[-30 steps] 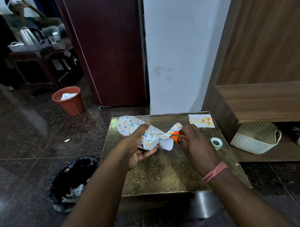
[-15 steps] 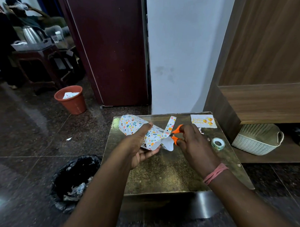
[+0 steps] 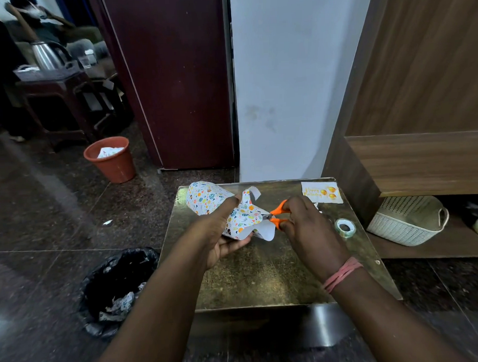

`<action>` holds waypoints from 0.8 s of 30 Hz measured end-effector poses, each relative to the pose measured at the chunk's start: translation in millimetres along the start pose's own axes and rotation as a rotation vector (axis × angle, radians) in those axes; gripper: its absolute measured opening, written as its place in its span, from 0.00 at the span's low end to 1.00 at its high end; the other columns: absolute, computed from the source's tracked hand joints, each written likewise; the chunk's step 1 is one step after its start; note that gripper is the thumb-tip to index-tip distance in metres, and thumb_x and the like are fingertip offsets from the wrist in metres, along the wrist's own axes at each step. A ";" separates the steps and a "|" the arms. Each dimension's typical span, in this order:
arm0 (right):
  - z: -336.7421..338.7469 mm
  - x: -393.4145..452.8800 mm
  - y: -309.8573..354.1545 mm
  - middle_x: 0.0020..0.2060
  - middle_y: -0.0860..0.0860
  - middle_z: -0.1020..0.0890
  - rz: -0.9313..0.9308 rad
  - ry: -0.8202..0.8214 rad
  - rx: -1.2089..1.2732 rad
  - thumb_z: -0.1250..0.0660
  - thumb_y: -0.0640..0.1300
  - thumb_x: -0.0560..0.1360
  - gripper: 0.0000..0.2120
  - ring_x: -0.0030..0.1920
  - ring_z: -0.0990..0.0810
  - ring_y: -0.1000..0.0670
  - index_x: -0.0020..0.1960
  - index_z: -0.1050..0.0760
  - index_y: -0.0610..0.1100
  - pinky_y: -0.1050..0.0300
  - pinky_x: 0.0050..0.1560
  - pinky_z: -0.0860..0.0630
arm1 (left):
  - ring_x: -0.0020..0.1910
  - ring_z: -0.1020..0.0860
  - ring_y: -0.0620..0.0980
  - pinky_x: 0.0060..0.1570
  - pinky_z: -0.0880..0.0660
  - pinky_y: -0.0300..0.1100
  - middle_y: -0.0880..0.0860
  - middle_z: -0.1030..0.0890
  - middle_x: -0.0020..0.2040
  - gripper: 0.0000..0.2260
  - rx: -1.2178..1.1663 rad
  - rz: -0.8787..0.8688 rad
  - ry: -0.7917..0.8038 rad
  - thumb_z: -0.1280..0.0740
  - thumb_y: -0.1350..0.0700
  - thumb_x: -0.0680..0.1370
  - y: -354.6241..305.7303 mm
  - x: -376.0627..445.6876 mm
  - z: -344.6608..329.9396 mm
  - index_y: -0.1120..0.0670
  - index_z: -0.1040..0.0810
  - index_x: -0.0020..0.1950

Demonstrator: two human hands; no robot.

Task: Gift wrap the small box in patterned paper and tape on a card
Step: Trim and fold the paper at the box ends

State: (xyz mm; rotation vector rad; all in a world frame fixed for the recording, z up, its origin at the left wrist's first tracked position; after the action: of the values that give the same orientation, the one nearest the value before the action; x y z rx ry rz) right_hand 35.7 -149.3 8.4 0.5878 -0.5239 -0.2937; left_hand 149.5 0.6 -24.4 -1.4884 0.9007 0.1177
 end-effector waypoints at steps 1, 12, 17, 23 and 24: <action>-0.3 -0.2 0.2 0.48 0.62 0.27 0.007 0.003 -0.005 0.34 0.38 0.78 0.10 0.48 0.24 0.71 0.49 0.31 0.52 0.73 0.43 0.31 | 0.41 0.14 0.54 0.38 0.15 0.46 0.59 0.12 0.47 0.23 -0.001 -0.003 0.005 0.23 0.45 0.74 -0.3 -0.8 -0.5 0.60 0.20 0.60; 1.3 -0.2 2.4 0.50 0.55 0.24 0.006 0.001 -0.008 0.35 0.32 0.77 0.14 0.46 0.24 0.61 0.49 0.32 0.51 0.75 0.43 0.31 | 0.37 0.14 0.52 0.32 0.16 0.44 0.59 0.12 0.47 0.22 -0.005 -0.022 -0.014 0.25 0.44 0.76 -0.4 0.6 0.1 0.59 0.21 0.59; -1.3 0.0 2.0 0.51 0.57 0.26 -0.011 0.034 0.056 0.36 0.33 0.78 0.13 0.52 0.20 0.59 0.50 0.31 0.51 0.77 0.48 0.31 | 0.38 0.14 0.53 0.33 0.16 0.45 0.59 0.12 0.47 0.22 0.011 -0.022 -0.010 0.26 0.43 0.76 0.0 -0.2 0.0 0.60 0.20 0.59; -1.7 -0.3 2.0 0.54 0.55 0.26 0.004 0.032 -0.059 0.32 0.40 0.77 0.11 0.49 0.24 0.52 0.56 0.29 0.50 0.54 0.46 0.28 | 0.38 0.14 0.53 0.36 0.15 0.46 0.59 0.13 0.45 0.21 0.021 -0.027 -0.008 0.25 0.44 0.75 0.5 -0.8 -0.7 0.60 0.20 0.57; -1.8 -0.3 2.4 0.54 0.55 0.26 0.006 0.034 -0.055 0.32 0.40 0.77 0.11 0.49 0.23 0.51 0.56 0.29 0.50 0.53 0.46 0.27 | 0.38 0.14 0.54 0.35 0.15 0.46 0.59 0.13 0.46 0.22 0.017 -0.027 -0.009 0.25 0.43 0.75 1.0 -0.4 -0.4 0.60 0.21 0.57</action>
State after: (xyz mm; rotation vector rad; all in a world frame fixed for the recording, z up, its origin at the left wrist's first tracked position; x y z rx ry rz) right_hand 36.7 -146.5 8.3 0.5375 -0.4829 -0.2911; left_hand 148.4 0.6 -24.9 -1.4831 0.8719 0.0969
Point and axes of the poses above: each hand's wrist, its own x-axis towards the middle knuckle, its own z-axis out of the back of the hand, y = z × x, the point moved 7 cm from there along x, towards the middle knuckle
